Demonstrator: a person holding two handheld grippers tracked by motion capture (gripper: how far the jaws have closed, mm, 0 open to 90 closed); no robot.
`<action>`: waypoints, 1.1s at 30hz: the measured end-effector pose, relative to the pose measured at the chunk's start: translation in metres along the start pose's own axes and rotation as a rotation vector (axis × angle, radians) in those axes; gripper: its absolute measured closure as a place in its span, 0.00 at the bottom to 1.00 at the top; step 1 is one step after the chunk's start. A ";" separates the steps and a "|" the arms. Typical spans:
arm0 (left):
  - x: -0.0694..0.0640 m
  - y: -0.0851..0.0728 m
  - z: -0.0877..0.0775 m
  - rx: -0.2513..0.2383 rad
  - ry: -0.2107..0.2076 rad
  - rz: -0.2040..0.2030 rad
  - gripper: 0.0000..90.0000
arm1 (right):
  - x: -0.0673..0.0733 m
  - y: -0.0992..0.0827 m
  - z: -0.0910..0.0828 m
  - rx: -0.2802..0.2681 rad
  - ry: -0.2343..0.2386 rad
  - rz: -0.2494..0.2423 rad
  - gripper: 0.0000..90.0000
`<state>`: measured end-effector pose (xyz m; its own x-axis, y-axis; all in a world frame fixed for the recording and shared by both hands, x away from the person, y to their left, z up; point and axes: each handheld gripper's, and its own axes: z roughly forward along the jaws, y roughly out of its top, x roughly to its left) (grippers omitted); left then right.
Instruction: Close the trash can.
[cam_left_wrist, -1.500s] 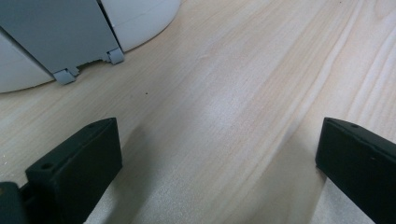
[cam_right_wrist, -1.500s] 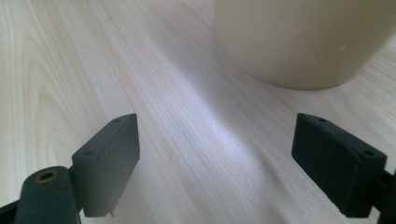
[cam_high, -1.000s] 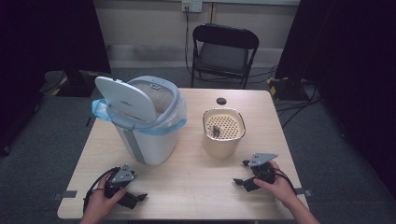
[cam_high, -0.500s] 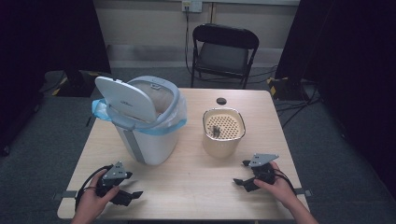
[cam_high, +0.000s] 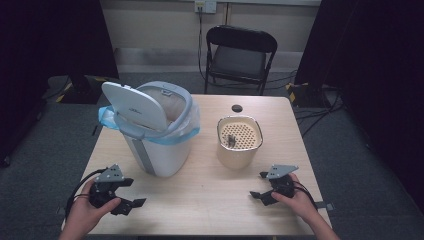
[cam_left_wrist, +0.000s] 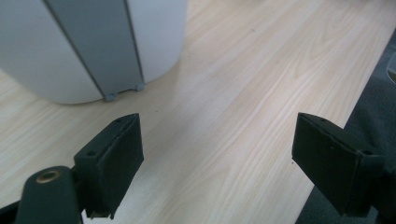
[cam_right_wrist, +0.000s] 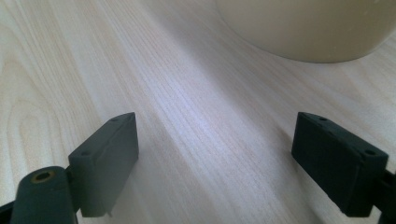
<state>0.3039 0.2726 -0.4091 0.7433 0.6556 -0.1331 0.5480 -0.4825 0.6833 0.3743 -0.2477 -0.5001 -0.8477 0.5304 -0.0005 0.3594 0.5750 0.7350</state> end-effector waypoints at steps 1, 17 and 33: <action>0.000 0.005 -0.006 0.002 0.003 -0.020 0.18 | 0.000 0.000 0.000 0.000 0.000 -0.001 0.16; -0.006 0.048 -0.046 -0.019 0.031 -0.014 0.19 | 0.000 0.000 0.000 -0.001 -0.005 0.002 0.16; -0.007 0.089 -0.091 -0.066 0.069 -0.002 0.19 | 0.001 0.000 0.000 -0.002 -0.008 0.005 0.16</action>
<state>0.3127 0.2782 -0.2818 0.7128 0.6961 -0.0860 0.5212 -0.4437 0.7290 0.3734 -0.2476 -0.5002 -0.8426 0.5386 -0.0025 0.3628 0.5710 0.7364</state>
